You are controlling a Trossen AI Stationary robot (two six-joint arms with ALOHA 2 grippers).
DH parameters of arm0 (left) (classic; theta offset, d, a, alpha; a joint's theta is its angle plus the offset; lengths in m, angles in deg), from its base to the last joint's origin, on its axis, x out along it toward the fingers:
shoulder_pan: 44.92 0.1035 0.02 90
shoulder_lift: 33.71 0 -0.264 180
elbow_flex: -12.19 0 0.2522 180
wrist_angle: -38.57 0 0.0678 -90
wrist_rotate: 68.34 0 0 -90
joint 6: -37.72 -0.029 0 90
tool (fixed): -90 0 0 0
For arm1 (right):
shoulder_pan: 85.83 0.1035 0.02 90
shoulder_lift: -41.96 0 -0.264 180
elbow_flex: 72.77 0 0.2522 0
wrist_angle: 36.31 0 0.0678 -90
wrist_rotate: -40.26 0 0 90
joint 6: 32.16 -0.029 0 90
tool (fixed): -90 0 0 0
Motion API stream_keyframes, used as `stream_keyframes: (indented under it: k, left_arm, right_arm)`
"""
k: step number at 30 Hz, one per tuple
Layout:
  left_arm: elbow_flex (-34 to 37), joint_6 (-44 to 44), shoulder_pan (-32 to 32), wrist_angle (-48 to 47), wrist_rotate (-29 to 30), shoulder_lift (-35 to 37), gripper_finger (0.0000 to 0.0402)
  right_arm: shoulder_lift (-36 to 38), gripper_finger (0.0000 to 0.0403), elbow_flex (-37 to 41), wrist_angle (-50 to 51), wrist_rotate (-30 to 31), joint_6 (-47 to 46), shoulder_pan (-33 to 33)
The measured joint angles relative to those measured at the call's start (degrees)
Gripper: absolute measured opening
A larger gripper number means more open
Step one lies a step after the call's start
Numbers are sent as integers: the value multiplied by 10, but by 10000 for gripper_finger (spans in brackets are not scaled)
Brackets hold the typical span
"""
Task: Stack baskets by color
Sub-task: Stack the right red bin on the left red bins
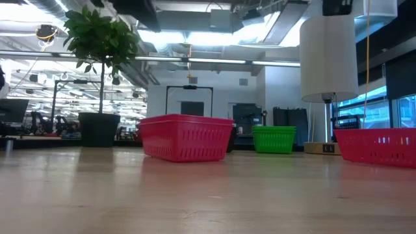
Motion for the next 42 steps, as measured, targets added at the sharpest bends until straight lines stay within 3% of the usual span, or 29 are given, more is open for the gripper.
stream_keyframes:
  k: [5, 10, 15, 26, 42]
  left_arm:
    - [0, 18, 17, 4, 0, 52, 27]
    - [0, 28, 28, 3, 0, 83, 27]
    - [0, 29, 37, 3, -1, 92, 27]
    - [0, 43, 53, 3, -1, 93, 27]
    - [0, 45, 65, 3, -1, 93, 27]
  right_arm:
    - [-10, 40, 32, 26, -3, -81, 0]
    - [-14, 87, 120, 27, -31, -110, -1]
    - [-14, 115, 212, -66, -32, -127, -1]
    - [-14, 118, 390, -192, -29, -169, -1]
    - [-14, 117, 474, -284, -23, -169, -1]
